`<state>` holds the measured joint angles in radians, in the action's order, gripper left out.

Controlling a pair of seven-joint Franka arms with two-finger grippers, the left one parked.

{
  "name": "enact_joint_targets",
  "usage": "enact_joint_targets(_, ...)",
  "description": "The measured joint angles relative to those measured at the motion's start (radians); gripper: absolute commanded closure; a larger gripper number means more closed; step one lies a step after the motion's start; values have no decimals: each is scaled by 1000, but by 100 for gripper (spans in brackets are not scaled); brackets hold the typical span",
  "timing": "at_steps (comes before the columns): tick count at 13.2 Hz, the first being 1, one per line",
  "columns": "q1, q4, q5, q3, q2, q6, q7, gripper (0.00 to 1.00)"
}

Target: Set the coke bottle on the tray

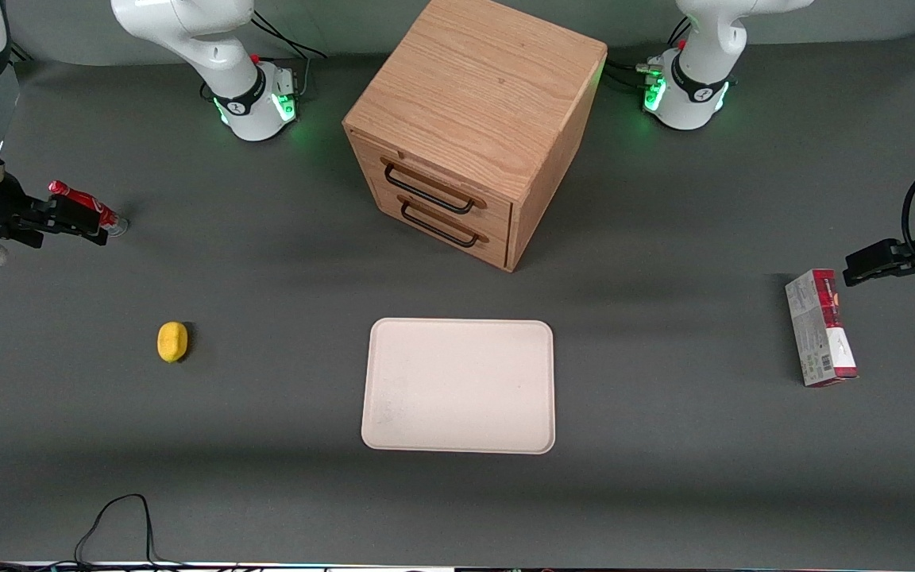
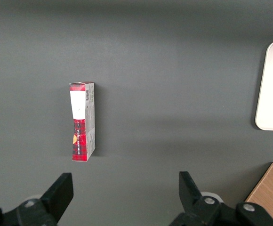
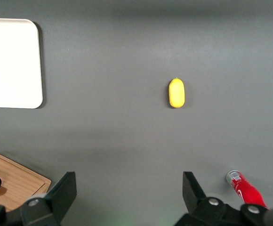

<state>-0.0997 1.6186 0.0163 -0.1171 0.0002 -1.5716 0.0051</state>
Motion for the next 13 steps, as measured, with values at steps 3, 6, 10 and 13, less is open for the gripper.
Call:
enact_joint_targets(3,1,1,1,-6,0,4,0,0)
enact_joint_targets(6,3,36,-47,-90,-2,31,-108,0)
enact_joint_targets(10,13,307,-189,-310,-114,-155,-318,0)
enact_joint_targets(13,15,591,-250,-515,-226,-411,-467,0)
